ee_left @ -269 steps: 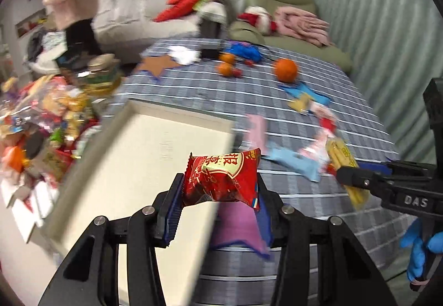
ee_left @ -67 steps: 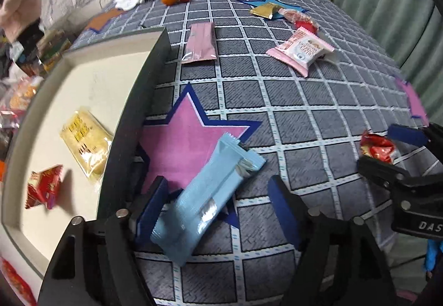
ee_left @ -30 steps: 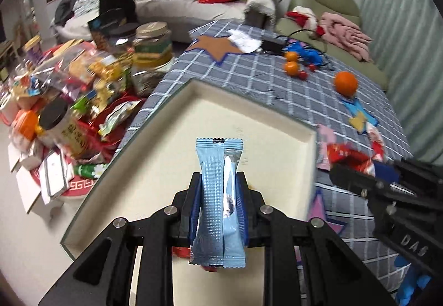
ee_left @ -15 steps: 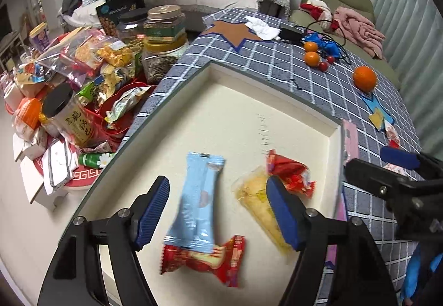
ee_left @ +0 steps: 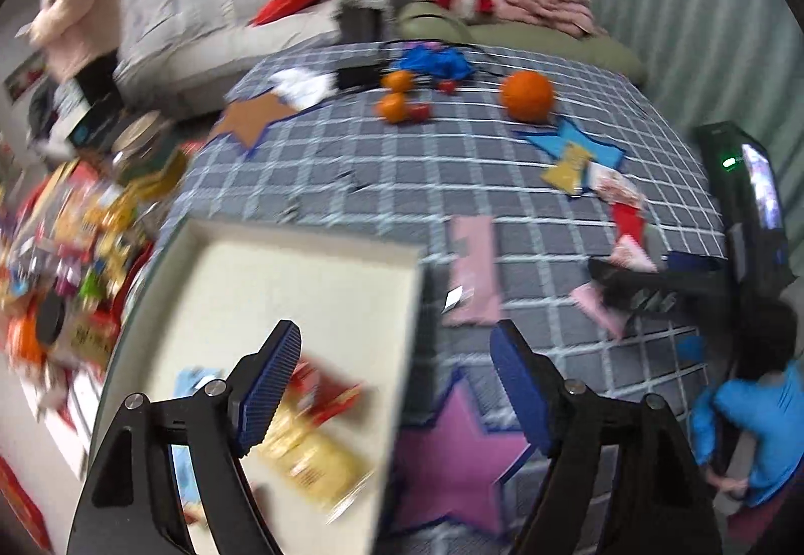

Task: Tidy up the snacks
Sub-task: 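Open both grippers to drop the blue bar and red packet in the tray, then move left gripper over the pink bar while right gripper approaches the cranberry pack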

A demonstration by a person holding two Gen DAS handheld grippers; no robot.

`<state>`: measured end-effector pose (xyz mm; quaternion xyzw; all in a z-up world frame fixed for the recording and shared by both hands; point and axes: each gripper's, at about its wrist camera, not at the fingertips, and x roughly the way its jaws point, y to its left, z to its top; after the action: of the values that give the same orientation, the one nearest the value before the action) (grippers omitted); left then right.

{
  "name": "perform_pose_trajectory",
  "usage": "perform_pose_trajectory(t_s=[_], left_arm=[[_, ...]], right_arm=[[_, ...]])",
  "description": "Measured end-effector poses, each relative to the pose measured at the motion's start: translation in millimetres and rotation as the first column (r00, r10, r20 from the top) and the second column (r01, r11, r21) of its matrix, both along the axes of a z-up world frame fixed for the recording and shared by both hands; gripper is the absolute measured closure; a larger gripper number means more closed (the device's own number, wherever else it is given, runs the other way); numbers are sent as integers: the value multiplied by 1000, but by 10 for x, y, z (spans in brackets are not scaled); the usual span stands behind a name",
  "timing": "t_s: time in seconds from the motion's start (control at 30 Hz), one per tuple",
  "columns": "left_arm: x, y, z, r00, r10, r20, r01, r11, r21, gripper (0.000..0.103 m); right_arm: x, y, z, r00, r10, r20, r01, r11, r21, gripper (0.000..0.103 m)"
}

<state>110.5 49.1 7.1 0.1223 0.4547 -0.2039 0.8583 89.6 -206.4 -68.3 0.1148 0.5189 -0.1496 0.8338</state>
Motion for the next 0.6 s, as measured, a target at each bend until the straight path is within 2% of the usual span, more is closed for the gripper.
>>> perform_pose_trajectory(t_s=[0.17, 0.3, 0.4, 0.47, 0.6], left_arm=[[200, -642, -212, 998, -66, 20, 64, 993, 100, 22], [457, -962, -499, 999, -41, -24, 44, 984, 172, 22], [554, -1102, -626, 999, -26, -23, 30, 974, 223, 22], [618, -1144, -725, 998, -4, -57, 17, 971, 238, 22], [633, -1164, -721, 999, 38, -28, -31, 975, 222, 18]], right_arm=[[-42, -112, -143, 999, 35, -10, -36, 999, -12, 0], [-235, -366, -169, 1000, 13, 8, -13, 1000, 26, 0], [-310, -494, -120, 1000, -4, 11, 3, 999, 48, 0], [-313, -531, -77, 999, -19, 30, 17, 997, 74, 0], [-198, -453, -57, 999, -1, 39, -2, 997, 76, 0]])
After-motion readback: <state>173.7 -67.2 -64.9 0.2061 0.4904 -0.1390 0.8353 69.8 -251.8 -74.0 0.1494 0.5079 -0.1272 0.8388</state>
